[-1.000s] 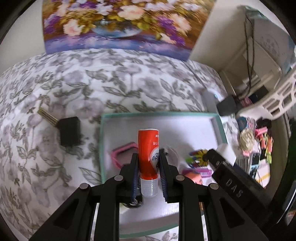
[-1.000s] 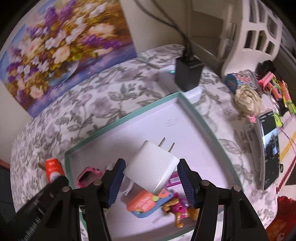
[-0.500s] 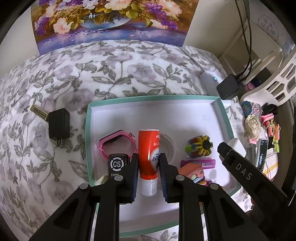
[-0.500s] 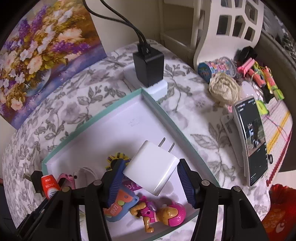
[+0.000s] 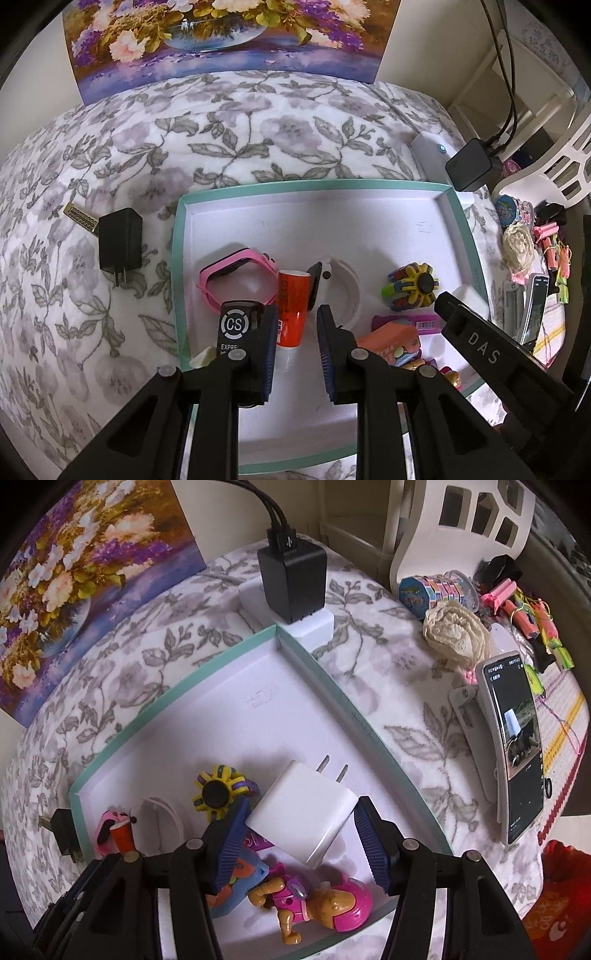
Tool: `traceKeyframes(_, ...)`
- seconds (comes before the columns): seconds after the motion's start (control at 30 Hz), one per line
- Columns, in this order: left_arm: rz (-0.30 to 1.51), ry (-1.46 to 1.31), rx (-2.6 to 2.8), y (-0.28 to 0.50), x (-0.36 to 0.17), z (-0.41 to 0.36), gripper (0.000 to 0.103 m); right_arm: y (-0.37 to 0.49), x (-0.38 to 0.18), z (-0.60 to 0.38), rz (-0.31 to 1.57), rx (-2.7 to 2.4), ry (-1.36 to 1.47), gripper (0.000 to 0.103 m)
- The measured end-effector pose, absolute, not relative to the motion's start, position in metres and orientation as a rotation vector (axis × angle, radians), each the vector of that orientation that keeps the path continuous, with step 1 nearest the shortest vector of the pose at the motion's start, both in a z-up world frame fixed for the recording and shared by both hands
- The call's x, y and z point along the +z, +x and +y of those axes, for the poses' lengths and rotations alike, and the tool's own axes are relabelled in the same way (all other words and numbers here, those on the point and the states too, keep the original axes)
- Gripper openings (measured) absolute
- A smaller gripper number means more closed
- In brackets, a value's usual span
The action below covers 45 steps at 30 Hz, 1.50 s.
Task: Organize rigid objects
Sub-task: 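Carry the glue stick and white charger over the tray and open both grippers, then move the left gripper to the gold patterned block while the right gripper moves to the black charger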
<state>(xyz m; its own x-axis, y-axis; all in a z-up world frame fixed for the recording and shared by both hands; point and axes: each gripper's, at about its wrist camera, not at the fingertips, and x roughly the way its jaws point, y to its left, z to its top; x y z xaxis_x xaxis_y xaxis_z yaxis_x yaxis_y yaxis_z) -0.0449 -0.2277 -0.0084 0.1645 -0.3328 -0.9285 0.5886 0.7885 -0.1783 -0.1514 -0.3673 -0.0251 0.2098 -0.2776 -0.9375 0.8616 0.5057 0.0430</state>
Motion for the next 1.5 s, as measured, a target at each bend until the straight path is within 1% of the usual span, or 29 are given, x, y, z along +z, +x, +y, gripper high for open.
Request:
traceKeyframes(0.13, 1.262, 0.24, -0.657, -0.043, -0.011, -0.227, 0.023, -0.151, -0.023, -0.367, 1.078, -0.881, 0.656, 0.063)
traceKeyframes(0.23, 1.267, 0.235, -0.65, -0.041, -0.01, -0.225, 0.023, -0.149, -0.022, -0.365, 1.081, -0.879, 0.645, 0.072)
traceKeyframes(0.3, 1.264, 0.226, -0.647, -0.04, -0.008, -0.223, 0.025, -0.148, -0.022, -0.365, 1.08, -0.873, 0.646, 0.073)
traceKeyframes(0.33, 1.263, 0.222, -0.645, -0.039, -0.007, -0.222, 0.027, -0.148, -0.022, -0.365, 1.077, -0.869, 0.653, 0.076)
traceKeyframes(0.37, 1.261, 0.216, -0.641, -0.037, -0.005, -0.221, 0.033, -0.148, -0.021, -0.364, 1.072, -0.869, 0.658, 0.079)
traceKeyframes(0.4, 1.259, 0.21, -0.636, -0.036, -0.004, -0.219, 0.039, -0.148, -0.02, -0.364, 1.069, -0.869, 0.657, 0.079)
traceKeyframes(0.47, 1.256, 0.199, -0.631, -0.032, -0.002, -0.217, 0.045, -0.148, -0.018, -0.363, 1.064, -0.873, 0.647, 0.079)
traceKeyframes(0.53, 1.258, 0.186, -0.624, -0.027, -0.001, -0.214, 0.048, -0.147, -0.016, -0.362, 1.059, -0.872, 0.643, 0.08)
traceKeyframes(0.6, 1.258, 0.17, -0.611, -0.021, 0.0, -0.208, 0.049, -0.147, -0.015, -0.362, 1.056, -0.87, 0.643, 0.086)
traceKeyframes(0.63, 1.255, 0.163, -0.604, -0.018, 0.001, -0.206, 0.049, -0.147, -0.015, -0.362, 1.053, -0.871, 0.641, 0.092)
traceKeyframes(0.67, 1.252, 0.156, -0.596, -0.014, 0.002, -0.203, 0.053, -0.147, -0.014, -0.362, 1.049, -0.873, 0.639, 0.095)
traceKeyframes(0.7, 1.249, 0.145, -0.586, -0.01, 0.003, -0.199, 0.06, -0.147, -0.013, -0.361, 1.045, -0.873, 0.637, 0.095)
traceKeyframes(0.73, 1.247, 0.129, -0.574, -0.005, 0.004, -0.195, 0.063, -0.146, -0.012, -0.361, 1.042, -0.873, 0.636, 0.095)
traceKeyframes(0.8, 1.246, 0.098, -0.549, 0.004, 0.005, -0.185, 0.064, -0.144, -0.011, -0.358, 1.037, -0.865, 0.63, 0.096)
traceKeyframes(0.87, 1.25, 0.069, -0.526, 0.013, 0.005, -0.175, 0.064, -0.141, -0.01, -0.354, 1.039, -0.855, 0.614, 0.103)
traceKeyframes(0.93, 1.255, 0.03, -0.487, 0.025, 0.003, -0.162, 0.065, -0.137, -0.01, -0.349, 1.041, -0.849, 0.597, 0.103)
traceKeyframes(0.97, 1.256, 0.01, -0.462, 0.032, 0.002, -0.154, 0.069, -0.135, -0.009, -0.347, 1.043, -0.847, 0.589, 0.103)
traceKeyframes(1.0, 1.257, -0.003, -0.446, 0.037, 0.002, -0.148, 0.079, -0.133, -0.009, -0.344, 1.044, -0.844, 0.579, 0.103)
traceKeyframes(1.03, 1.257, -0.026, -0.422, 0.043, 0.001, -0.139, 0.082, -0.131, -0.007, -0.341, 1.043, -0.839, 0.569, 0.103)
traceKeyframes(1.3, 1.262, -0.212, -0.26, 0.078, -0.007, -0.069, 0.086, -0.114, 0.006, -0.316, 0.985, -0.743, 0.565, 0.103)
traceKeyframes(1.5, 1.26, -0.294, -0.209, 0.094, -0.011, -0.035, 0.087, -0.092, 0.013, -0.287, 0.961, -0.67, 0.524, 0.103)
